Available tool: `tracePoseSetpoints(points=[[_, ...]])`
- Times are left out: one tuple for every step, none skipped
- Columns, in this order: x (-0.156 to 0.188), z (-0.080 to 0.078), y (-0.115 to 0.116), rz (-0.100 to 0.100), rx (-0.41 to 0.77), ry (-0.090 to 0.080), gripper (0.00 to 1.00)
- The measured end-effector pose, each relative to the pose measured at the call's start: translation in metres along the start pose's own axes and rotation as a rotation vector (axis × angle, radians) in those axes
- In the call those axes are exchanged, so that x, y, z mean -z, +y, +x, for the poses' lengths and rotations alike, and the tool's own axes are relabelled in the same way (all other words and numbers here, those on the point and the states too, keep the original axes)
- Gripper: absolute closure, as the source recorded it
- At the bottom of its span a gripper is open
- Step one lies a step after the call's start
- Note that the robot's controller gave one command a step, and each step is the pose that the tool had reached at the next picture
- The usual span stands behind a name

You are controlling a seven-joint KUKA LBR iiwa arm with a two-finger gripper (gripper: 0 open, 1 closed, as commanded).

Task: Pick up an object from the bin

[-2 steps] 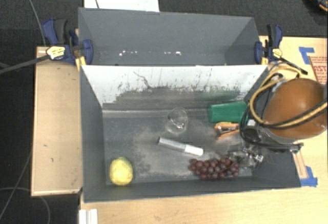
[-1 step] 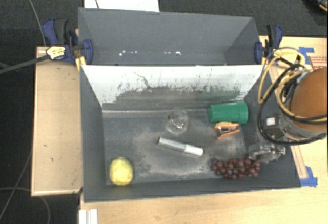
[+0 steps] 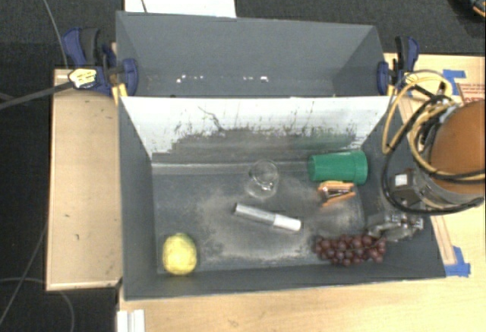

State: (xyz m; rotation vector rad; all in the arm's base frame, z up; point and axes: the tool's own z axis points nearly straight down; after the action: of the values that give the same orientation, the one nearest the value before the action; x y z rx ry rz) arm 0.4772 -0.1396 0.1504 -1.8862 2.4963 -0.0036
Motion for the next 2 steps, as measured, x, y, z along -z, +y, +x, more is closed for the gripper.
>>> tracePoseSetpoints(points=[[-0.061, -0.013, 0.004, 0.001, 0.120, -0.003, 1.00], [-0.047, -0.007, 0.003, 0.009, 0.477, -0.001, 1.00]])
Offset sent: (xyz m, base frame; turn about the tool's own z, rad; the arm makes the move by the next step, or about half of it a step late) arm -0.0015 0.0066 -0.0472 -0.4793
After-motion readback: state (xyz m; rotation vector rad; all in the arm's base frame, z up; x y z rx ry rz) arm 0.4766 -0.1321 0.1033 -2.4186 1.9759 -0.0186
